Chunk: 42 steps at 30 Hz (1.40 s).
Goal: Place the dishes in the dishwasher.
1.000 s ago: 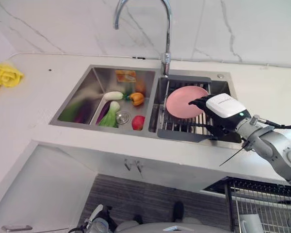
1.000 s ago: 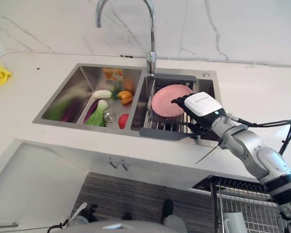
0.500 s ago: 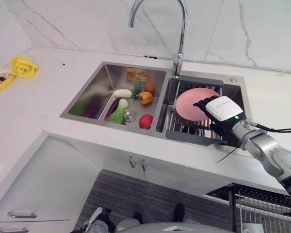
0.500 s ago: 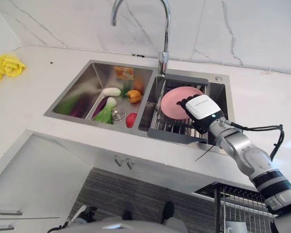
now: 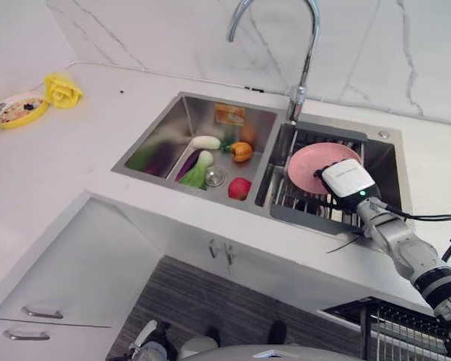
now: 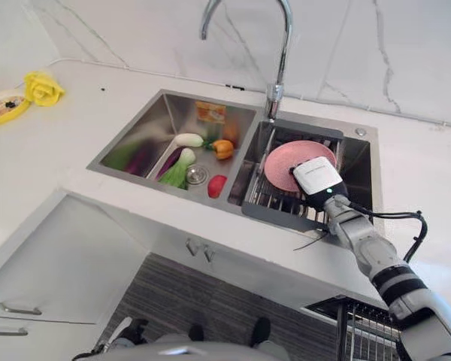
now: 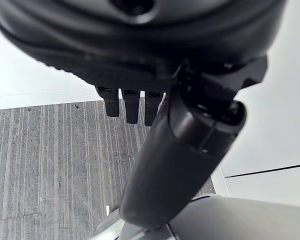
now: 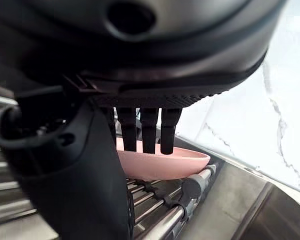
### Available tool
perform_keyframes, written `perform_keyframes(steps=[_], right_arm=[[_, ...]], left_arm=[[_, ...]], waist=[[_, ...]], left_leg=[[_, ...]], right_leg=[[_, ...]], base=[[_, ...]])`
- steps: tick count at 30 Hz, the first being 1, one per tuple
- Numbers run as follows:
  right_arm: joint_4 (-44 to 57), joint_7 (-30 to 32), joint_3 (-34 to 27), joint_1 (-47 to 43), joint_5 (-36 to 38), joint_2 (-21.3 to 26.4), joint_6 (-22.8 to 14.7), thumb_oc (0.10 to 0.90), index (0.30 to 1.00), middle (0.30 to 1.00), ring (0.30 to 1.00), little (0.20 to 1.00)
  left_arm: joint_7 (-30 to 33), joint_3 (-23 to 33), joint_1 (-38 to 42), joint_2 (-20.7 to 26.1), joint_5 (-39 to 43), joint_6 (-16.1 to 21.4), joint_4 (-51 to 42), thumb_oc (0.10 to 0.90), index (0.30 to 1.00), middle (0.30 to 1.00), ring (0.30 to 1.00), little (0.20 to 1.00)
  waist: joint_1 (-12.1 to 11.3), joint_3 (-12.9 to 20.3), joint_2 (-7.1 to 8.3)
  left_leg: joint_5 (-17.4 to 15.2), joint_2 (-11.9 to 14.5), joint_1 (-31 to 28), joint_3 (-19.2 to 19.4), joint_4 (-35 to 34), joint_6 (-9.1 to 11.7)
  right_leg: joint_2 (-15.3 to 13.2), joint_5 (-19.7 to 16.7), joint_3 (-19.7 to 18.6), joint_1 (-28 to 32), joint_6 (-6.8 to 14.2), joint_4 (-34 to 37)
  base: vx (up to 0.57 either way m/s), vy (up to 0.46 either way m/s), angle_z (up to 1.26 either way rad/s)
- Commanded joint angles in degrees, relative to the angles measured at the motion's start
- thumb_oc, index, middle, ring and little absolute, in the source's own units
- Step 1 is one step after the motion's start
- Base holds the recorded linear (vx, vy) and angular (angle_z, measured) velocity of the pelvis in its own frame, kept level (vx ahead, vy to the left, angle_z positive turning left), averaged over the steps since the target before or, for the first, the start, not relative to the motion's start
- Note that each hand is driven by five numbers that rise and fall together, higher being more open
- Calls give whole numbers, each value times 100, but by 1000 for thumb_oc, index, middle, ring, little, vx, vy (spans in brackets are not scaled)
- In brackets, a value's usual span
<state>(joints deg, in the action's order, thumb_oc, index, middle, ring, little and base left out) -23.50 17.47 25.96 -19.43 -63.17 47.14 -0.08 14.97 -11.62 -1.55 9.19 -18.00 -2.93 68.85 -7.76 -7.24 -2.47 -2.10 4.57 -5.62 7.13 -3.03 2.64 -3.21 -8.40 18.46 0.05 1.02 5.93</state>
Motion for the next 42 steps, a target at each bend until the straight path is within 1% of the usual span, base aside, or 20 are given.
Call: perform_keyframes(steps=[1, 15, 21, 24, 25, 26, 27, 28, 29, 30, 31, 33, 34, 36, 37, 38, 39, 40, 41, 42], right_arm=[[-259, 782, 78, -1118, -201, -52, 435, 400, 300, 300, 300, 300], [202, 1236, -74, -1147, -26, 115, 449, 400, 300, 300, 300, 300], [1860, 1434, -1166, -345, 379, 745, 139, 400, 300, 300, 300, 300], [2385, 1410, -1640, 105, 553, 893, -31, 400, 300, 300, 300, 300], [2695, 1431, -1962, 379, 675, 956, -115, 400, 300, 300, 300, 300], [2695, 1431, -1962, 379, 675, 956, -115, 400, 300, 300, 300, 300], [3117, 1435, -2000, 323, 801, 1059, -322, 400, 300, 300, 300, 300], [3217, 1407, -1943, 217, 845, 1174, -405, 400, 300, 300, 300, 300], [3263, 1297, -1897, 120, 902, 1384, -466, 400, 300, 300, 300, 300], [3263, 1297, -1897, 120, 902, 1384, -466, 400, 300, 300, 300, 300], [3422, 1278, -2092, 298, 1011, 1577, -481, 400, 300, 300, 300, 300], [3554, 1254, -2274, 453, 1014, 1650, -466, 400, 300, 300, 300, 300], [3698, 1340, -2347, 430, 960, 1731, -392, 400, 300, 300, 300, 300], [3649, 1353, -2299, 308, 931, 1764, -350, 400, 300, 300, 300, 300], [3730, 1327, -2365, 285, 928, 1699, -341, 400, 300, 300, 300, 300], [3729, 1312, -2303, 190, 906, 1675, -327, 400, 300, 300, 300, 300], [3751, 1316, -2338, 195, 897, 1715, -319, 400, 300, 300, 300, 300], [3751, 1316, -2338, 195, 897, 1715, -319, 400, 300, 300, 300, 300], [3833, 1295, -2799, 677, 844, 1875, -343, 400, 300, 300, 300, 300], [3771, 1262, -2969, 859, 834, 1957, -342, 400, 300, 300, 300, 300]], left_arm=[[206, -450, 193, -85, 54, 140, 317, 800, 900, 900, 900, 900], [297, -623, 261, -179, 28, 118, 270, 800, 900, 900, 900, 900], [264, -497, 164, -48, -111, 66, 60, 800, 900, 900, 900, 900], [255, -440, 164, -13, -180, 35, 53, 800, 900, 900, 900, 900], [262, -442, 220, 0, -222, 29, 69, 800, 900, 900, 900, 900], [262, -442, 220, 0, -222, 29, 69, 800, 900, 900, 900, 900], [312, -378, 245, 44, -194, 50, 79, 800, 900, 900, 900, 900], [367, -290, 233, 58, -139, 61, 87, 800, 900, 900, 900, 900], [368, -281, 271, 53, -165, 35, 84, 800, 900, 900, 900, 900], [368, -281, 271, 53, -165, 35, 84, 800, 900, 900, 900, 900], [312, -318, 278, 53, -176, 38, -1, 800, 900, 900, 900, 900], [274, -356, 250, 81, -180, 52, -74, 800, 900, 900, 900, 900], [220, -459, 209, 187, -161, 112, -358, 800, 900, 900, 900, 900], [136, -498, 187, 261, -147, 114, -471, 800, 900, 900, 900, 900], [106, -354, 79, 351, -7, 124, -454, 800, 900, 900, 900, 900], [141, -288, 33, 372, 85, 116, -419, 800, 900, 900, 900, 900], [140, -273, -33, 398, 138, 105, -451, 800, 900, 900, 900, 900], [140, -273, -33, 398, 138, 105, -451, 800, 900, 900, 900, 900], [45, -188, -265, 473, 190, 95, -680, 800, 900, 900, 900, 900], [6, -200, -284, 504, 164, 103, -709, 800, 900, 900, 900, 900]], waist=[[-125, 156, 356], [-98, 202, 320], [115, 117, 235], [203, 60, 250], [234, 5, 308], [234, 5, 308], [156, -76, 423], [154, -61, 452], [192, -59, 425], [192, -59, 425], [422, -64, 370], [447, -36, 382], [611, -156, 427], [590, -200, 468], [710, -300, 457], [627, -370, 428], [556, -443, 358], [556, -443, 358], [690, -457, 236], [722, -437, 209]], left_leg=[[231, 392, 245, -442, -197, 471], [254, 386, 279, -512, -197, 501], [385, 414, 362, -520, -197, 563], [464, 388, 456, -532, -145, 581], [438, 305, 611, -556, 132, 575], [438, 305, 611, -556, 132, 575], [30, 66, 768, -1210, 657, 609], [-259, -58, 771, -1583, 759, 533], [-231, -124, 819, -1754, 690, 459], [-231, -124, 819, -1754, 690, 459], [-281, -114, 708, -1609, 439, 337], [-233, -148, 646, -1488, 304, 250], [-221, -239, 588, -1292, 169, 77], [-177, -283, 581, -1007, 69, -2], [-152, -248, 450, -621, -88, -59], [-107, -183, 374, -365, -141, -67], [-42, -117, 389, -159, -128, -57], [-42, -117, 389, -159, -128, -57], [93, -88, 518, 107, -180, -119], [94, -98, 538, 162, -174, -154]], right_leg=[[-653, 1126, 98, 884, 793, -93], [-646, 1155, 175, 900, 797, -93], [-569, 1200, 114, 832, 723, -93], [-574, 1189, 122, 798, 706, -93], [-640, 1130, 140, 785, 714, -93], [-640, 1130, 140, 785, 714, -93], [-717, 1051, -88, 609, 715, -93], [-722, 1015, -359, 442, 729, -93], [-719, 849, -626, 238, 791, -93], [-719, 849, -626, 238, 791, -93], [-763, 737, -886, 90, 879, -93], [-823, 645, -1047, -22, 950, -93], [-909, 375, -1456, -354, 1111, -122], [-915, 254, -1701, -589, 1177, -195], [-857, 195, -1653, -840, 1224, -406], [-838, 245, -1419, -1034, 1219, -671], [-877, 382, -913, -1021, 1178, -1028], [-877, 382, -913, -1021, 1178, -1028], [-783, 956, -795, -779, 1007, -1802], [-683, 1148, -985, -751, 980, -2074]], base=[[-2, -4, 3], [4, -3, 4], [-13, -6, 1], [-40, 2, 8], [-55, 14, 15], [-86, 10, 9], [-81, 42, 1], [-123, 119, -67], [-76, 115, -68], [-42, 249, -166], [-7, 273, -138], [-62, 301, -104], [-186, 325, -77], [-179, 275, -136], [-160, 195, -211], [-265, 259, -240], [-172, 142, -173], [-333, 203, -150], [-268, 164, -96], [-305, 185, -115]])
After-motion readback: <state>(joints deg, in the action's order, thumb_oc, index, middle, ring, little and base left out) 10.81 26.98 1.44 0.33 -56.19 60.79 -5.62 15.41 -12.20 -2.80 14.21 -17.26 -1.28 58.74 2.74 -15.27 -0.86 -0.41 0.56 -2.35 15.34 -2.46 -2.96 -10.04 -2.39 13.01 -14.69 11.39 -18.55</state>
